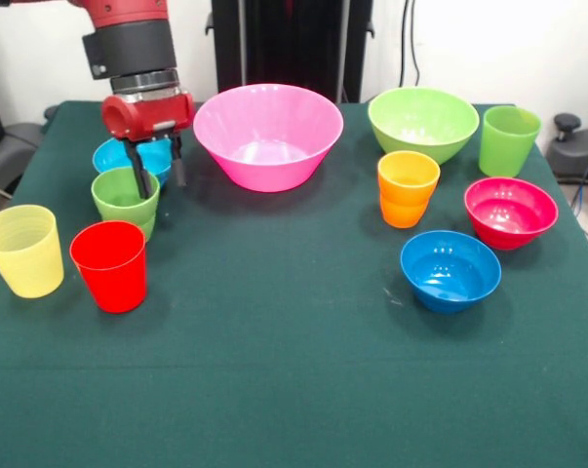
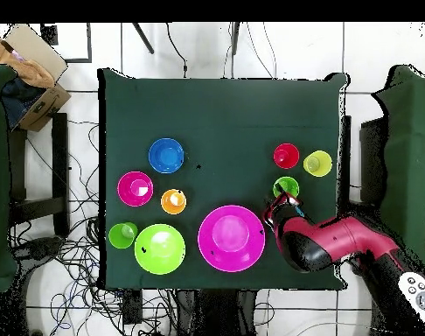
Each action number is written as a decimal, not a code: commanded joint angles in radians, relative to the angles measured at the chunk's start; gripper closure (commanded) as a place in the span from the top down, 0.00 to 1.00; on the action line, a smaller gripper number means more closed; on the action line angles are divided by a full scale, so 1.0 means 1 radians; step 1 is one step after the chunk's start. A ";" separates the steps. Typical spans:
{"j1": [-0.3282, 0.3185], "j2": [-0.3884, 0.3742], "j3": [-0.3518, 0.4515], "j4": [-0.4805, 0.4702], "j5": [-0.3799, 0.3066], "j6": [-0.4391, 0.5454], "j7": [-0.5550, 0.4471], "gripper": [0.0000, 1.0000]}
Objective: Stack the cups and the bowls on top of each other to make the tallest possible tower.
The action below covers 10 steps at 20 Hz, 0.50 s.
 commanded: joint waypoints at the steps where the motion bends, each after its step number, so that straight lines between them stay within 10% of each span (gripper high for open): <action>1: 0.162 -0.016 -0.179 -0.089 -0.167 -0.070 0.194 1.00; 10: 0.237 -0.034 -0.270 -0.130 -0.116 -0.092 0.191 1.00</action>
